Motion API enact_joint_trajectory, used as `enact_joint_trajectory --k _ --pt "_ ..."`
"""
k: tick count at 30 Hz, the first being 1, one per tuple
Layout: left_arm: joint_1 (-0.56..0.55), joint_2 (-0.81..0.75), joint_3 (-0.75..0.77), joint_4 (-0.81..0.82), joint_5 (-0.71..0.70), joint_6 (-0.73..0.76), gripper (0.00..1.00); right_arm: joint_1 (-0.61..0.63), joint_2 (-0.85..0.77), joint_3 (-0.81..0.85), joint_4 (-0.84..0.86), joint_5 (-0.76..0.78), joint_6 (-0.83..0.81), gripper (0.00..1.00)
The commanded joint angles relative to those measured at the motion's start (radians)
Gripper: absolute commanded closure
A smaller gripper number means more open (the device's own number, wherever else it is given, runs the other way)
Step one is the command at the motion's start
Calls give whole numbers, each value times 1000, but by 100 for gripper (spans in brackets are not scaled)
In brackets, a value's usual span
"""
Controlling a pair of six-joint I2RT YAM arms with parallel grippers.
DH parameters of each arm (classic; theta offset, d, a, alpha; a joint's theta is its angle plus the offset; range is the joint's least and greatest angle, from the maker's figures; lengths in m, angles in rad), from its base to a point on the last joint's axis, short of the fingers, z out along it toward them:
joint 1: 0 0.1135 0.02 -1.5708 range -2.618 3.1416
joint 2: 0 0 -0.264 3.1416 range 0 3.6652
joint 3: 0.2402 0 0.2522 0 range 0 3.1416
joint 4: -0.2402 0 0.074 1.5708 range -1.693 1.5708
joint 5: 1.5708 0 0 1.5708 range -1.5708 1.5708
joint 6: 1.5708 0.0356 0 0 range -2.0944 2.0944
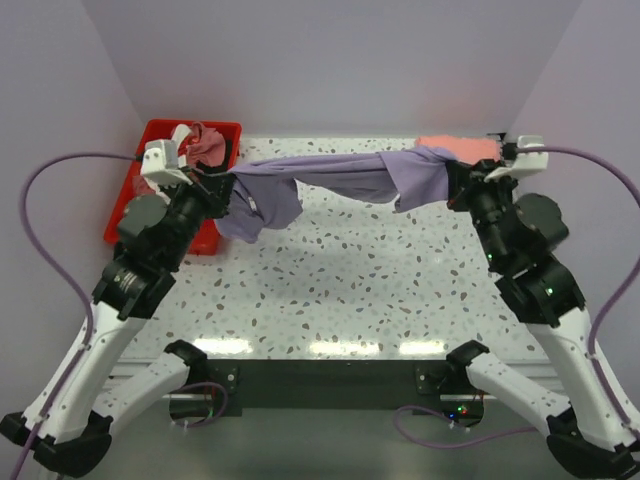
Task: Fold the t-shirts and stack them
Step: Flatten the tshirt out
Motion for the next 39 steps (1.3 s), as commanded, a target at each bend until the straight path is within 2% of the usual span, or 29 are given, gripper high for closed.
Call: enact_joint_trajectory --k 1,2,6,11,12,14,17,18,19,20,26,32,38,39 --pt "4 -81 46 119 37 52 100 -7 -72 43 -58 -6 -37 100" --pt "4 -107 49 142 87 58 100 -6 -112 47 -64 -30 -22 100" --pt "4 -124 38 169 119 62 100 -7 -152 31 -67 -32 -14 100" --pt "4 19 1 131 102 66 98 -6 -102 -28 -125 72 18 100" --pt "4 51 -13 125 101 69 90 -7 -88 -51 -128 101 26 100" --pt "4 170 -55 114 87 63 83 -9 -30 -130 -134 175 58 100" --pt "6 345 -77 36 64 20 42 -13 84 -233 -141 220 110 100" --pt "6 381 -83 4 63 1 14 -18 120 -249 -145 232 123 100" --pt "9 408 -88 -5 62 -8 4 -22 154 -259 -154 240 144 100" --pt "10 440 -106 -11 61 -17 0 -35 217 -272 -168 249 153 100" --pt "12 407 -235 27 73 -83 0 -81 344 -276 -194 263 179 100" --pt "15 421 -323 27 16 -142 0 -82 351 -298 -165 232 163 100" --pt "52 494 -346 163 88 -145 1 -82 343 -310 -159 220 150 100" --pt "62 510 -346 180 136 -140 2 -84 343 -312 -158 218 152 100"
